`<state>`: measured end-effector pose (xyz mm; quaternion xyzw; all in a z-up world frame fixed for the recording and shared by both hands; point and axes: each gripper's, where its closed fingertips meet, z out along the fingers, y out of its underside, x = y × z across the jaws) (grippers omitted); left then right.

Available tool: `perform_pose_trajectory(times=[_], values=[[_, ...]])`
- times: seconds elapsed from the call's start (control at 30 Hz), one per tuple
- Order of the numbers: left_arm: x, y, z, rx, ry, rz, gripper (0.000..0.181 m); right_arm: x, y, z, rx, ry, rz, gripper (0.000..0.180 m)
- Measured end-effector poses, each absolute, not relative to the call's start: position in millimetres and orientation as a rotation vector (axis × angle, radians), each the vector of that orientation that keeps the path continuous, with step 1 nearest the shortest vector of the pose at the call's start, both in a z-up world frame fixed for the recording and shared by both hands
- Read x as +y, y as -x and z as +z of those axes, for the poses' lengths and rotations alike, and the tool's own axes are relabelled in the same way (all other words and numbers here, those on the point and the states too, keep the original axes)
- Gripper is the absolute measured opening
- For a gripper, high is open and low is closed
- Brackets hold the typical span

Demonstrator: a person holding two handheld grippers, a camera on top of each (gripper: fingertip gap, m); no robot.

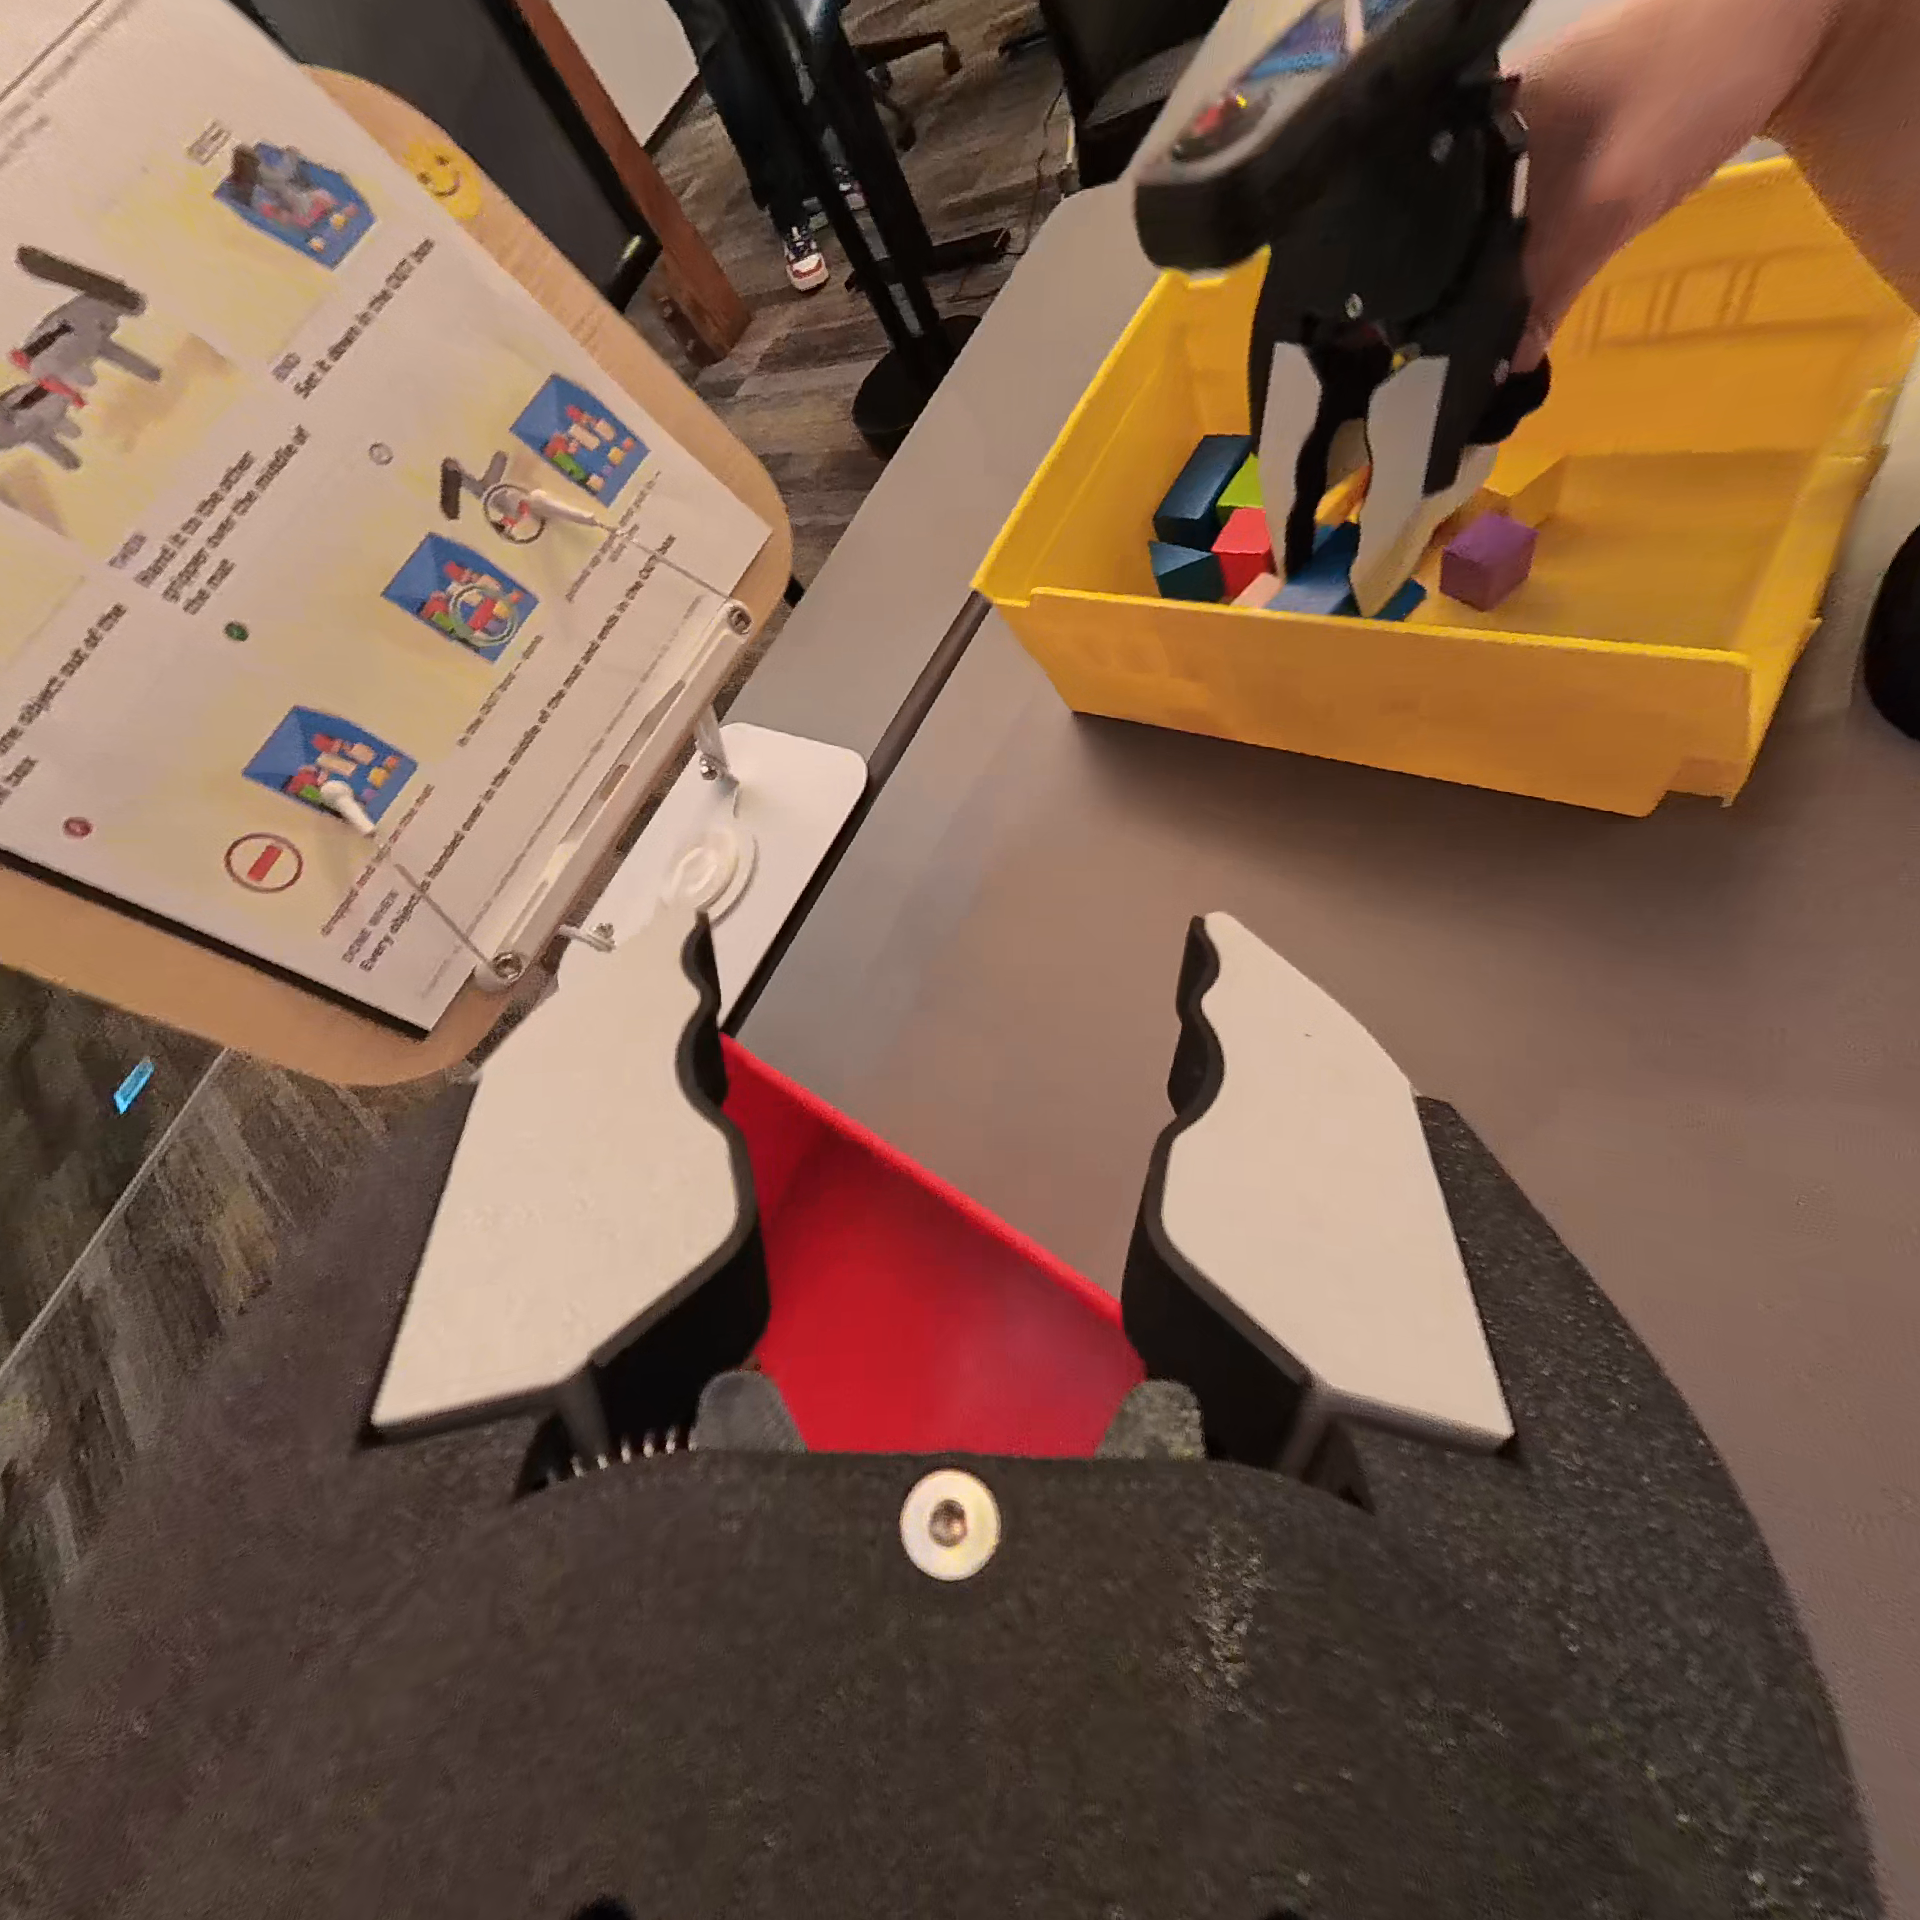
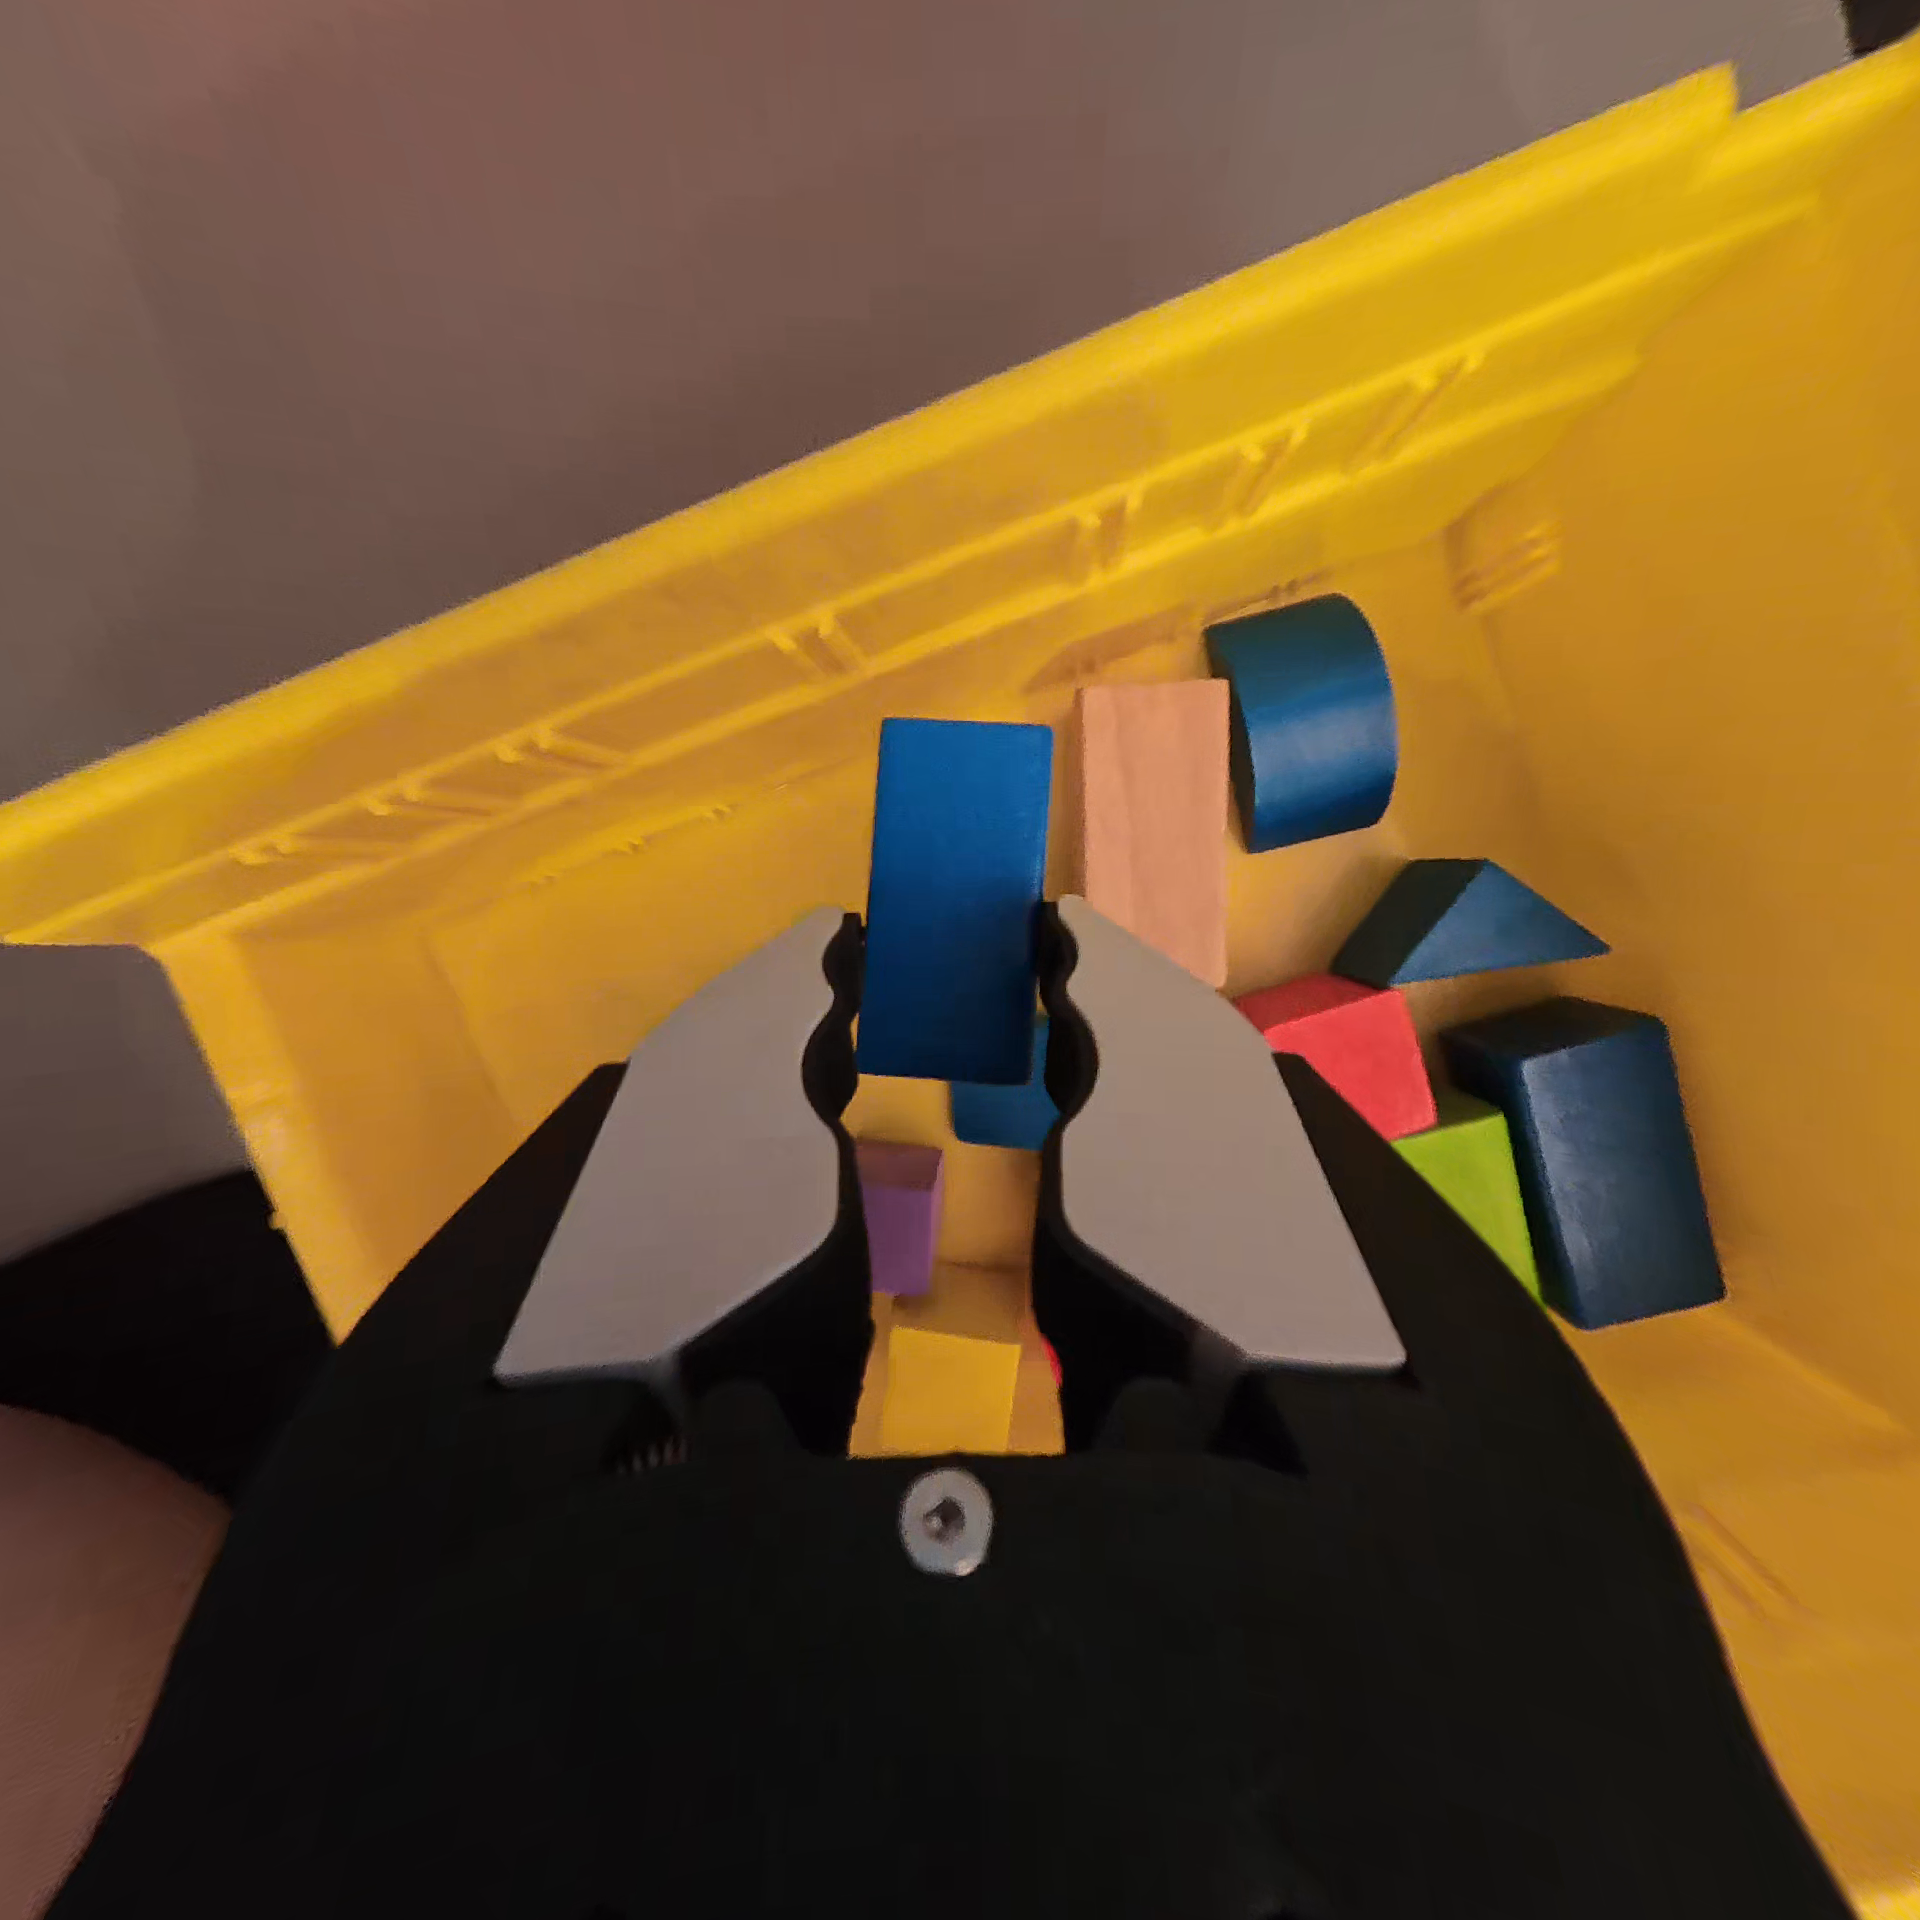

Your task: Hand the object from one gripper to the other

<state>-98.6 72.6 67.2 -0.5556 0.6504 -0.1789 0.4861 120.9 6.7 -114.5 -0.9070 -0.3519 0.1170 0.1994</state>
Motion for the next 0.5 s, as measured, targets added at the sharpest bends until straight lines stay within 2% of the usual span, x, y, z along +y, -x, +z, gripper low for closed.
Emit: perform_pose_trajectory(times=[0.5], values=[[105,125,78,1.483,1.418,-0.447,0.081,15,-122,-144,-1.154,2.545,0.149,0.034]])
